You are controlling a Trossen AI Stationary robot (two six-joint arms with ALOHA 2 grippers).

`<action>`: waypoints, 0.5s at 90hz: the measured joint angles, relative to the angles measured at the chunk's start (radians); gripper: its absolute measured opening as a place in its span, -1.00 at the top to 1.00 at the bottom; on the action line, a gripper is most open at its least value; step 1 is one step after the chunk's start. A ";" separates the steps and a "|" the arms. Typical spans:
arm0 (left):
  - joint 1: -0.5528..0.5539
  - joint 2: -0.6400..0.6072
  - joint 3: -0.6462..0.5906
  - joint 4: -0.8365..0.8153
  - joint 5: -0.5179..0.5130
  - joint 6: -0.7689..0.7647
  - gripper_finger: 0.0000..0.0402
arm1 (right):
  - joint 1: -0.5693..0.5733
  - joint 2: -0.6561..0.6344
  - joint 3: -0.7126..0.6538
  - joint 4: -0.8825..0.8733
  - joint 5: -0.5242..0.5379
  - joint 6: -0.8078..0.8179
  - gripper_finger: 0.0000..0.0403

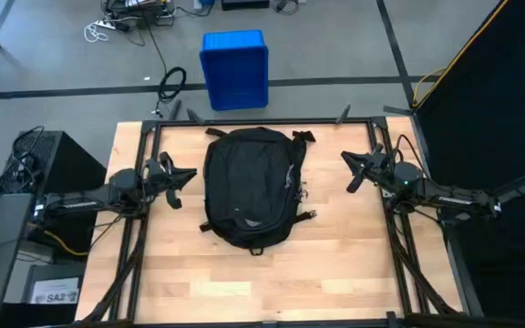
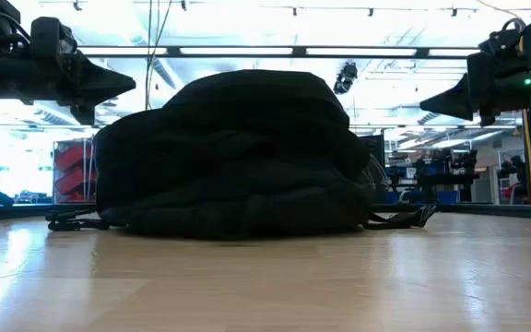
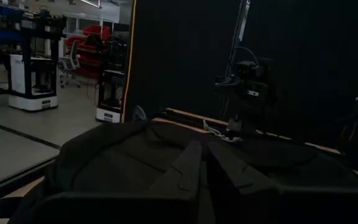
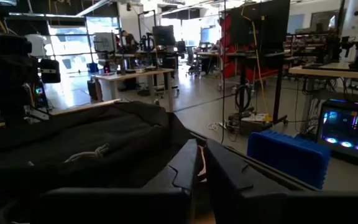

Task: Unpack backpack
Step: Return to home position

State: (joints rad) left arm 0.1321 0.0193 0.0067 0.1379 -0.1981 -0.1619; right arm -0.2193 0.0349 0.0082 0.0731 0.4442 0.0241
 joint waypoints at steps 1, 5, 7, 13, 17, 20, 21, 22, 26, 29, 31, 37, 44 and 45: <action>0.000 0.000 0.000 0.000 0.000 0.000 1.00 | 0.000 0.000 0.000 0.000 0.000 0.000 0.97; 0.000 0.000 0.000 0.000 0.000 0.000 1.00 | 0.000 0.000 0.000 0.000 0.000 0.000 0.97; 0.000 0.000 0.000 0.000 0.000 0.000 1.00 | 0.000 0.000 0.000 0.000 0.000 0.000 0.98; 0.000 0.000 0.000 0.000 0.000 0.000 1.00 | 0.000 0.000 0.000 0.000 0.000 0.000 0.99; 0.000 0.000 0.000 0.000 0.000 0.000 1.00 | 0.000 0.000 0.000 0.000 0.000 0.000 0.99; 0.000 0.000 0.000 0.000 0.000 0.000 1.00 | 0.000 0.000 0.000 0.000 0.000 0.000 0.99; 0.000 0.000 0.000 0.000 0.000 0.000 1.00 | 0.000 0.000 0.000 0.000 0.000 0.000 0.99; 0.000 0.000 0.000 0.000 0.000 0.000 1.00 | 0.000 0.000 0.000 0.000 0.000 0.000 0.99; 0.000 0.000 0.000 0.000 0.000 0.000 1.00 | 0.000 0.000 0.000 0.000 0.000 0.000 0.98; 0.000 0.000 0.000 0.000 0.000 0.000 1.00 | 0.000 0.000 0.000 0.000 0.000 0.000 0.98; 0.000 0.000 0.000 0.000 0.000 0.000 1.00 | 0.000 0.000 0.000 0.000 0.000 0.000 0.97; 0.000 0.000 0.000 0.000 0.000 0.000 1.00 | 0.000 0.000 0.000 0.000 0.000 0.000 0.96; 0.000 0.000 0.000 0.000 0.000 0.000 1.00 | 0.000 0.000 0.000 0.000 0.000 0.000 0.96; 0.000 0.000 0.000 0.000 0.000 0.000 1.00 | 0.000 0.000 0.000 0.000 0.000 0.000 0.96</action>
State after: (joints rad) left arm 0.1318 0.0193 0.0066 0.1378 -0.1981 -0.1619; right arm -0.2193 0.0353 0.0082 0.0734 0.4442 0.0240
